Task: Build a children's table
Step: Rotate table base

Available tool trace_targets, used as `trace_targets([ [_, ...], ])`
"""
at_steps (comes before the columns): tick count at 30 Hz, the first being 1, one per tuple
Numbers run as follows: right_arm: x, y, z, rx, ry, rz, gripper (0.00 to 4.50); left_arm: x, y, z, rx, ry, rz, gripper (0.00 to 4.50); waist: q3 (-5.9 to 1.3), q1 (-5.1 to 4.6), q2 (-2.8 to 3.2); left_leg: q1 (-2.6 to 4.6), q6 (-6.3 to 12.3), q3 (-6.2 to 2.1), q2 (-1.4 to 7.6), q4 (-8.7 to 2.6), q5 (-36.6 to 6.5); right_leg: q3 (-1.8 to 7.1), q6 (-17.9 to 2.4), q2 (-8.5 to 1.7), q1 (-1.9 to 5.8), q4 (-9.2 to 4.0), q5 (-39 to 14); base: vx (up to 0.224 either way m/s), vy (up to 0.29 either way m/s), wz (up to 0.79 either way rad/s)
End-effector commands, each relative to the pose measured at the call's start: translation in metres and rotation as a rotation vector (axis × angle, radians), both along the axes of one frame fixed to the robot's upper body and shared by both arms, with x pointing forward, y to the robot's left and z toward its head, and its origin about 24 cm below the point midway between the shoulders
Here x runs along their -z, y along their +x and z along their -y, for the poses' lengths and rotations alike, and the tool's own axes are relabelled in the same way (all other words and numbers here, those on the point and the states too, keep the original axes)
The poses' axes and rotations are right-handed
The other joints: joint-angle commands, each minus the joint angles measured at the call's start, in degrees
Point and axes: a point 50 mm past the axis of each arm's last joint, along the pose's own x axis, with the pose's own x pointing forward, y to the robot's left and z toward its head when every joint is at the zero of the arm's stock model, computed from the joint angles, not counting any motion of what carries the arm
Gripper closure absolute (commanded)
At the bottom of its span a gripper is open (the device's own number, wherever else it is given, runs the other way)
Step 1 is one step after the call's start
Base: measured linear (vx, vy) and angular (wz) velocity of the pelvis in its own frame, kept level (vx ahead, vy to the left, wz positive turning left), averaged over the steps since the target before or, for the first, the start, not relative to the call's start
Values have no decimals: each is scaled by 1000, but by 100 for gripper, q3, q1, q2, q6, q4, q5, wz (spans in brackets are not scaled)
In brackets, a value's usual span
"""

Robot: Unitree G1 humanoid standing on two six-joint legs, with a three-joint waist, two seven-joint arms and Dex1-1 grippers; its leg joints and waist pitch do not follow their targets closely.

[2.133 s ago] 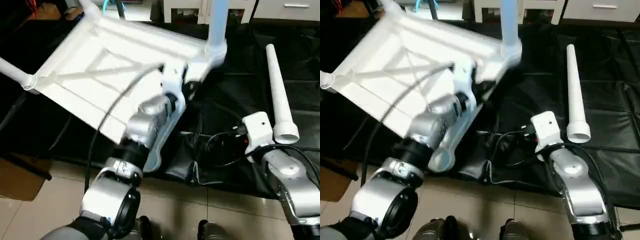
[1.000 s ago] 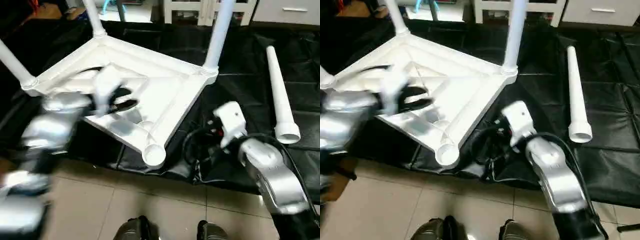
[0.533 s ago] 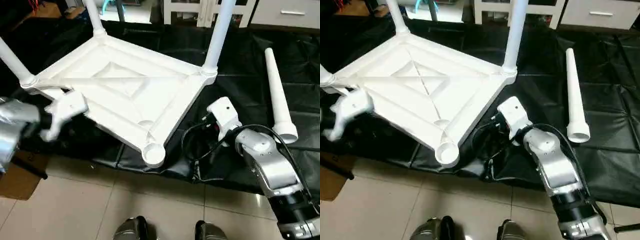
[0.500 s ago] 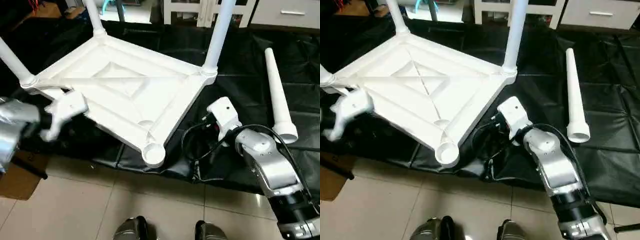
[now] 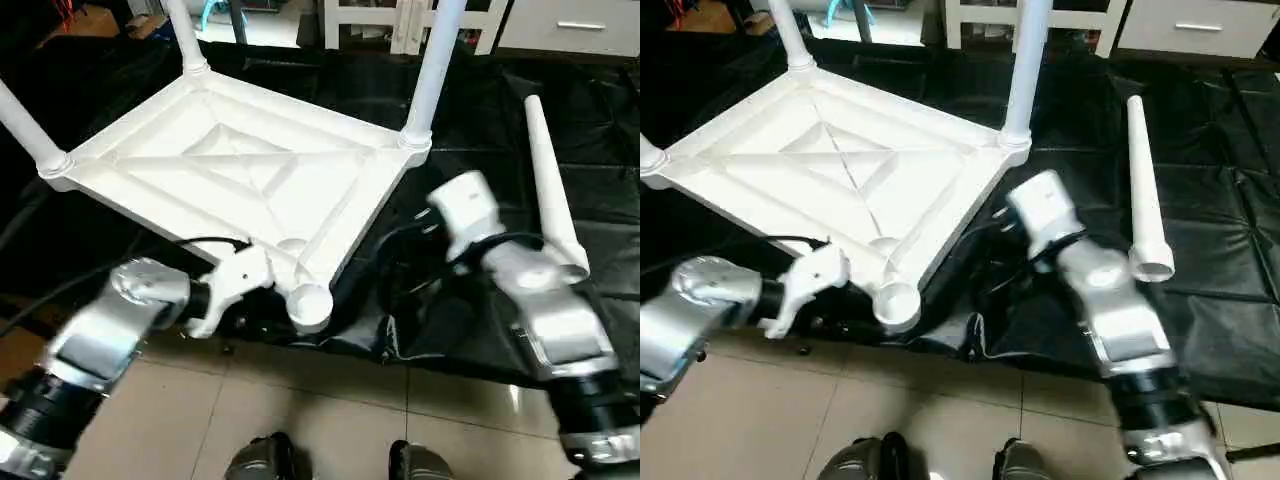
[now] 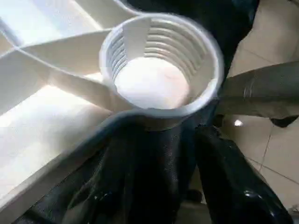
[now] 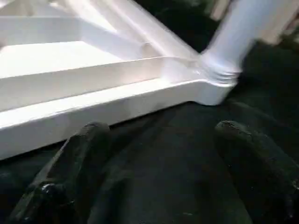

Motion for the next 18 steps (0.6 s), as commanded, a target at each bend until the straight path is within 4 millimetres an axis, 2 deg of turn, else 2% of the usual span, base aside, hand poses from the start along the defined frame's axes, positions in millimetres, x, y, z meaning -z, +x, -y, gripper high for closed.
trace_targets([
  [1,-11,-7,21,94,12,37,53,5,13,9,-82,-15,91,240,-429,-12,-35,360,28,-96,229,-432,-1635,180,-1158,-94,180,-392,-1061,0,0,0],
  [2,-11,-8,22,97,13,38,53,6,14,10,-85,-17,94,240,-447,-3,-42,356,42,-94,227,-428,-1599,182,-1165,-100,191,-392,-1020,0,0,0],
  [3,-12,-9,25,110,12,37,53,6,16,12,-96,-24,106,240,-448,-9,-43,285,68,-121,223,-446,-1497,165,-1168,-110,241,-366,-967,0,0,0],
  [5,-11,-14,32,134,1,34,53,8,21,16,-124,-27,139,240,-430,-29,-64,278,88,-125,213,-452,-1620,160,-1095,-98,227,-386,-1085,0,0,0],
  [6,-10,-18,39,159,-5,26,53,7,29,22,-158,-45,186,240,-406,-56,-23,269,78,-124,205,-460,-1767,160,-1046,-98,217,-422,-1246,0,0,0],
  [7,-9,-20,41,170,-6,23,53,7,32,24,-172,-53,204,240,-420,-52,-22,298,61,-122,206,-447,-1868,165,-1024,-104,206,-441,-1313,0,0,0],
  [8,-9,-20,41,171,-6,22,53,7,32,25,-173,-55,205,240,-420,-52,-22,298,61,-122,206,-447,-1868,165,-1024,-104,206,-441,-1313,0,0,0],
  [9,-7,-23,45,190,0,15,53,4,37,31,-181,-84,225,240,-410,-67,-16,245,64,-142,201,-461,-1857,152,-1026,-113,235,-441,-1325,0,0,0],
  [10,-7,-24,46,198,2,15,53,3,38,34,-185,-97,237,240,-427,-57,-23,269,70,-149,209,-453,-1867,151,-1040,-122,229,-434,-1336,0,0,0],
  [11,-8,-26,48,219,12,15,53,0,43,43,-201,-144,275,240,-415,-76,-26,249,100,-145,201,-451,-1847,153,-1039,-117,231,-446,-1339,0,0,0],
  [12,-8,-26,48,222,13,15,53,-1,43,45,-203,-153,280,240,-418,-70,-11,266,122,-135,202,-441,-1853,149,-1061,-118,224,-464,-1348,0,0,0],
  [18,-12,-25,56,294,24,30,53,-6,49,76,-216,-276,305,240,-430,-63,-12,228,375,-132,198,-409,-1424,133,-1179,-116,248,-434,-936,0,0,0],
])
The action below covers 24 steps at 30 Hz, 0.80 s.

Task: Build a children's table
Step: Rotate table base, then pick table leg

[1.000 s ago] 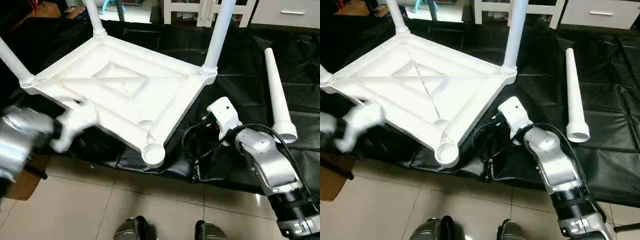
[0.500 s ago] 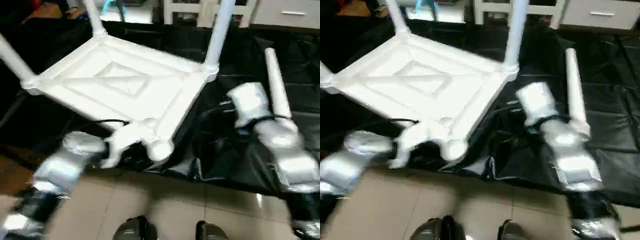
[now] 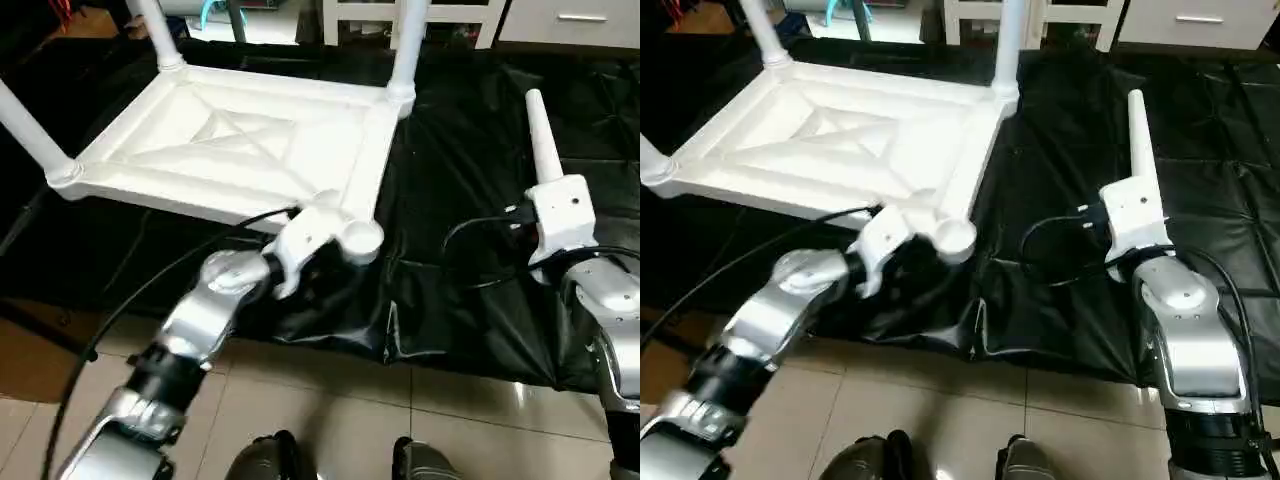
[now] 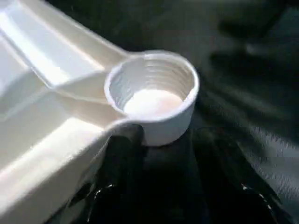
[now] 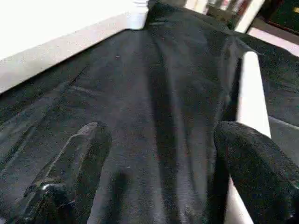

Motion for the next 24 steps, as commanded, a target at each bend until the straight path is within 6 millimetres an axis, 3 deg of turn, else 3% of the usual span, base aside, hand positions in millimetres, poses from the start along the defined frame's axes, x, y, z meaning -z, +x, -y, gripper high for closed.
trace_targets([
  [1,-6,1,6,52,6,27,53,-2,4,11,-21,-41,31,240,-461,-15,-105,242,432,-145,194,-384,-1342,106,-1208,-124,264,-403,-905,0,0,0],
  [2,-7,1,9,77,3,31,53,-4,6,19,-25,-61,40,240,-471,11,-88,263,451,-147,197,-374,-1306,103,-1213,-127,254,-397,-868,0,0,0],
  [5,-10,3,17,148,6,43,53,-9,5,39,6,-111,49,240,-463,13,-85,242,516,-151,203,-376,-1191,95,-1238,-126,269,-395,-768,0,0,0],
  [9,-16,10,26,210,7,45,53,-19,-3,43,60,-193,44,240,-458,5,-65,232,602,-150,198,-372,-1150,79,-1314,-138,289,-396,-749,0,0,0],
  [12,-24,18,31,216,50,9,53,-38,-14,36,104,-308,46,240,-439,-34,-92,192,669,-160,196,-376,-1066,74,-1413,-163,335,-385,-780,0,0,0],
  [16,-30,32,41,225,73,-72,53,-62,-38,12,202,-361,23,240,-420,-38,-52,234,695,-146,206,-357,-939,61,-1445,-152,310,-368,-1021,0,0,0],
  [21,-24,43,48,191,94,-185,53,-65,-46,-9,197,-320,-12,240,-401,-27,-23,297,551,-115,207,-352,-1049,61,-1406,-100,258,-382,-1208,0,0,0],
  [24,-20,55,55,198,137,-262,20,-61,-39,-27,80,-291,-40,239,-414,-28,-48,283,491,-125,197,-351,-1035,56,-1451,-92,267,-352,-1123,0,0,0],
])
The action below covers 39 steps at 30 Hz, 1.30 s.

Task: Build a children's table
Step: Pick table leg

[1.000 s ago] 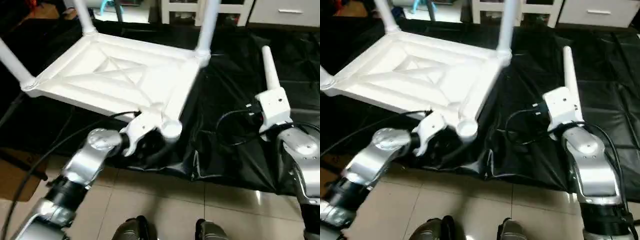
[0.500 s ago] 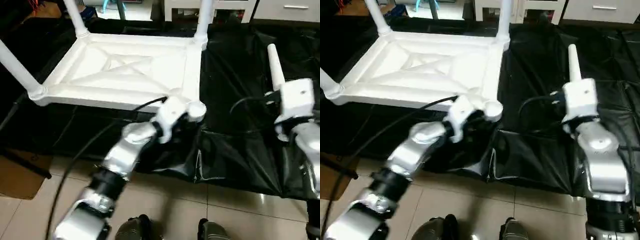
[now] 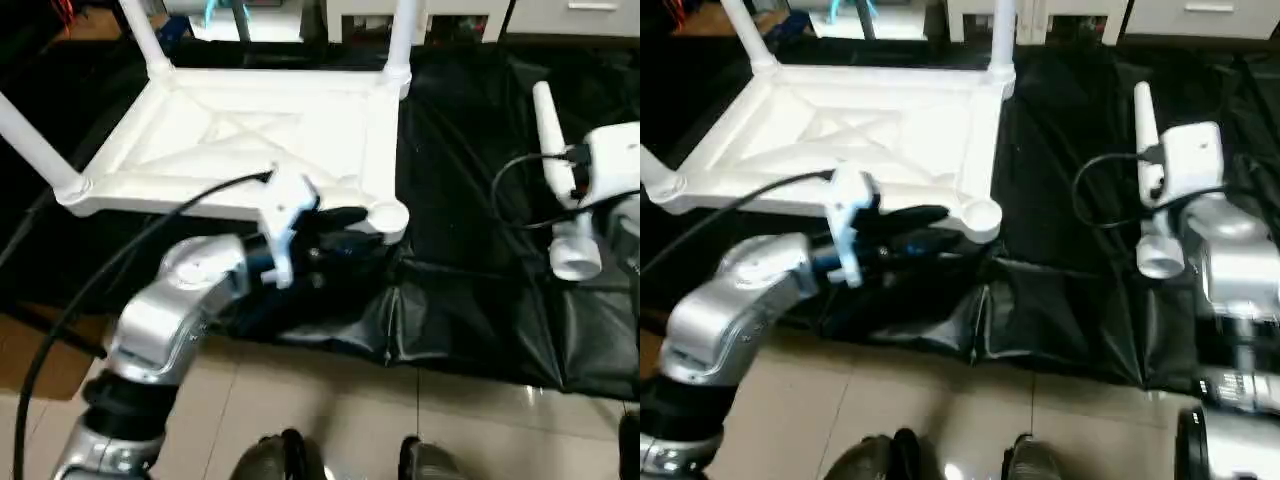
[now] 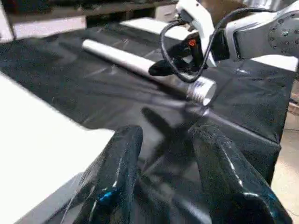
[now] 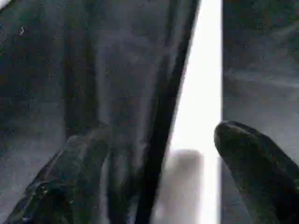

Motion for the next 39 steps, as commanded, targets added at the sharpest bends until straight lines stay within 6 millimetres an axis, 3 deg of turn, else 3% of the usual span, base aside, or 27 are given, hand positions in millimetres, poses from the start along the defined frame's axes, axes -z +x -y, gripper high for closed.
trace_targets([
  [1,1,5,6,5,25,-43,8,1,3,-13,-66,40,-10,239,-443,-14,-163,286,471,-119,195,-330,-1039,91,-1454,-90,274,-349,-1089,0,0,0],
  [5,-3,14,15,53,-12,-83,8,-3,-1,-18,-49,62,-38,239,-489,-2,-164,284,524,-119,186,-300,-718,78,-1592,-82,289,-268,-703,0,0,0],
  [9,-8,19,23,110,-23,-110,8,-6,-9,-17,5,57,-73,239,-467,26,-187,266,610,-89,182,-282,-736,84,-1704,-92,304,-287,-726,0,0,0],
  [18,15,7,37,122,36,-355,8,-6,-14,-17,22,78,-90,239,-496,37,-219,260,601,-91,192,-259,-878,73,-1770,-87,318,-267,-856,0,0,0],
  [19,16,6,39,133,40,-363,46,-6,-14,-17,22,79,-90,239,-479,37,-225,261,574,-85,192,-262,-962,79,-1752,-89,311,-292,-963,0,0,0],
  [27,24,-8,58,182,115,-412,96,-8,-14,-16,25,84,-85,239,-511,52,-215,266,523,-88,194,-248,-1014,73,-1723,-84,315,-287,-956,0,0,0],
  [28,24,-8,58,178,140,-410,129,-8,-14,-15,24,82,-84,239,-514,60,-225,264,535,-87,194,-244,-1014,76,-1737,-85,324,-284,-918,0,0,0],
  [31,24,-9,59,173,181,-404,138,-9,-13,-14,21,74,-82,239,-515,60,-226,250,577,-92,195,-241,-1011,66,-1760,-88,329,-274,-900,0,0,0],
  [39,22,-12,62,165,312,-375,222,-15,-3,-14,-19,22,-63,239,-526,71,-205,257,529,-93,192,-223,-1171,61,-1785,-84,323,-282,-996,0,0,0],
])
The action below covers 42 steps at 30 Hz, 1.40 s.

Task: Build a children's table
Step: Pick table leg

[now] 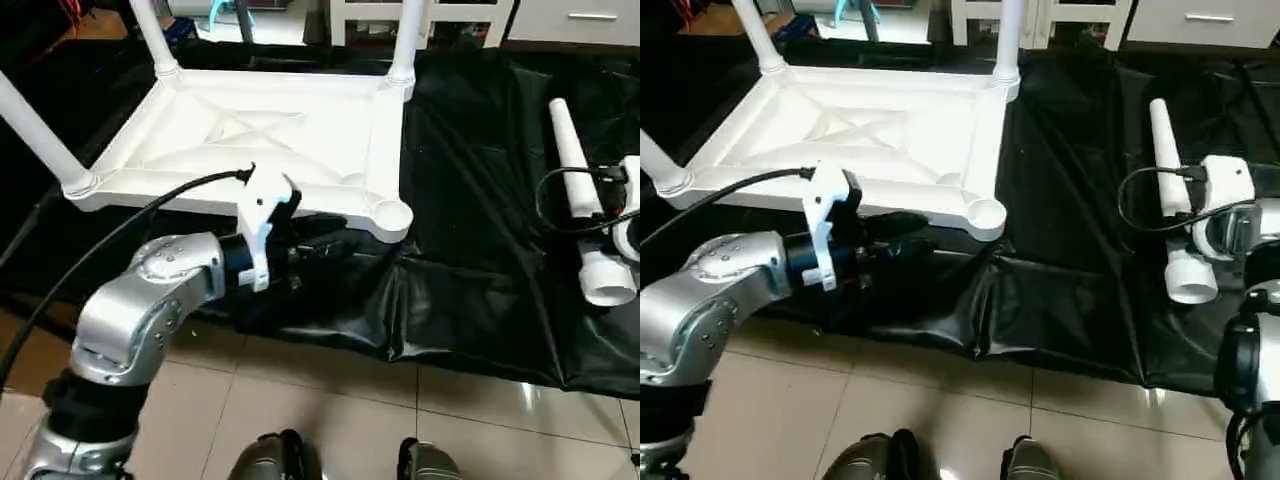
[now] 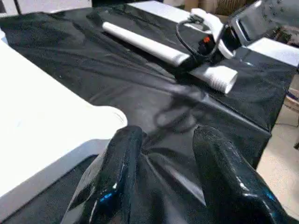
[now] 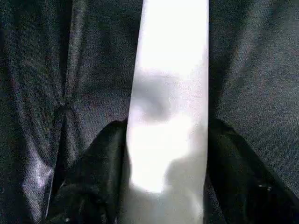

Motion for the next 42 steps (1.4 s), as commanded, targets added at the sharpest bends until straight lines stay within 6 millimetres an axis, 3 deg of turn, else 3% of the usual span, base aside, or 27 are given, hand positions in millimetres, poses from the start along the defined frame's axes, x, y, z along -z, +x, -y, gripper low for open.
trace_targets([
  [1,7,-4,1,15,49,-30,228,-3,1,-3,-13,-16,12,239,-526,14,-170,256,512,-94,180,-303,-1174,66,-1761,-86,307,-329,-999,0,0,0],
  [9,8,-6,4,27,50,-26,265,-6,8,-3,-72,-24,48,239,-542,21,-170,253,578,-94,179,-284,-1101,59,-1808,-81,310,-316,-910,0,0,0],
  [10,6,-6,5,34,46,-13,265,-8,12,-4,-102,-37,57,239,-545,13,-211,249,576,-91,181,-287,-1120,58,-1797,-79,313,-321,-933,0,0,0],
  [11,4,-5,6,39,45,1,265,-10,15,-5,-131,-52,63,239,-540,17,-196,251,572,-94,183,-288,-1124,60,-1800,-81,309,-316,-953,0,0,0],
  [12,-2,-3,6,42,57,38,265,-15,21,-6,-170,-92,57,239,-535,7,-225,254,563,-80,178,-284,-1151,66,-1787,-70,302,-330,-985,0,0,0],
  [15,-19,5,2,20,78,152,265,-27,31,-6,-242,-209,22,212,-551,35,-230,251,598,-84,167,-269,-1086,71,-1779,-78,320,-323,-920,0,0,0],
  [16,-27,8,-2,-8,90,213,265,-32,34,-4,-255,-268,-5,201,-552,38,-280,226,653,-80,164,-270,-999,71,-1772,-87,336,-299,-886,0,0,0],
  [19,-49,13,-22,-119,74,401,265,-42,37,8,-240,-393,-89,179,-547,64,-292,193,876,-75,154,-256,-716,82,-1670,-84,332,-299,-710,0,0,0],
  [20,-53,11,-28,-143,60,454,265,-44,37,11,-232,-415,-110,167,-558,60,-332,190,920,-76,157,-255,-662,88,-1648,-82,337,-293,-664,0,0,0],
  [21,-61,5,-42,-181,54,561,265,-49,38,18,-202,-458,-127,156,-569,69,-309,192,998,-80,156,-252,-606,86,-1604,-80,321,-300,-680,0,0,0],
  [23,-65,1,-51,-222,49,617,265,-52,38,22,-185,-482,-139,150,-561,80,-292,195,1038,-85,160,-264,-595,79,-1555,-83,302,-320,-782,0,0,0],
  [24,-69,-5,-61,-264,37,684,265,-55,39,24,-175,-507,-152,150,-553,92,-244,220,1018,-101,171,-271,-689,70,-1565,-93,275,-340,-976,0,0,0],
  [25,-75,-12,-71,-304,-8,770,265,-59,40,27,-161,-535,-171,142,-522,97,-259,221,974,-78,168,-285,-794,80,-1489,-84,259,-390,-1144,0,0,0],
  [26,-80,-20,-83,-345,-129,855,265,-64,41,31,-140,-569,-187,120,-518,120,-180,244,844,-103,183,-305,-924,85,-1387,-102,247,-388,-1354,0,0,0],
  [27,-82,-28,-95,-388,-221,918,265,-70,42,35,-114,-599,-198,120,-528,136,-217,284,699,-92,182,-323,-1049,83,-1238,-84,211,-426,-1539,0,0,0],
  [28,-84,-37,-107,-429,-291,981,265,-76,43,40,-81,-627,-205,113,-521,164,-213,315,545,-86,193,-343,-1139,98,-1088,-80,167,-451,-1639,0,0,0],
  [29,-85,-44,-116,-447,-317,1029,265,-81,43,44,-58,-647,-211,110,-517,139,-222,282,539,-120,186,-366,-1135,78,-1099,-82,205,-426,-1594,0,0,0],
  [30,-86,-48,-120,-451,-320,1055,265,-84,43,46,-46,-656,-216,101,-485,120,-165,232,496,-131,179,-399,-1182,63,-1023,-80,219,-435,-1642,0,0,0],
  [31,-87,-50,-124,-460,-338,1068,265,-86,43,48,-33,-665,-222,87,-485,114,-174,260,481,-130,182,-403,-1272,63,-1001,-80,194,-450,-1684,0,0,0],
  [34,-87,-58,-140,-496,-406,1090,266,-95,42,57,30,-713,-254,70,-461,76,-88,249,395,-149,160,-436,-1445,65,-982,-84,216,-462,-1600,0,0,0],
  [36,-86,-59,-147,-525,-434,1081,266,-100,42,60,57,-749,-270,33,-460,62,-117,246,347,-138,141,-432,-1474,64,-952,-86,219,-480,-1590,0,0,0],
  [38,-84,-62,-151,-549,-468,1076,266,-103,42,62,74,-781,-289,26,-467,55,-127,236,377,-136,140,-426,-1477,65,-951,-102,232,-490,-1548,0,0,0],
  [40,-83,-62,-152,-557,-488,1078,266,-104,41,62,84,-792,-296,24,-474,52,-130,218,439,-139,139,-417,-1325,63,-983,-108,252,-474,-1394,0,0,0],
  [42,-80,-65,-159,-592,-495,1082,266,-103,46,61,35,-784,-291,0,-487,48,-157,197,615,-134,134,-388,-1061,63,-1021,-112,269,-451,-1160,0,0,0],
])
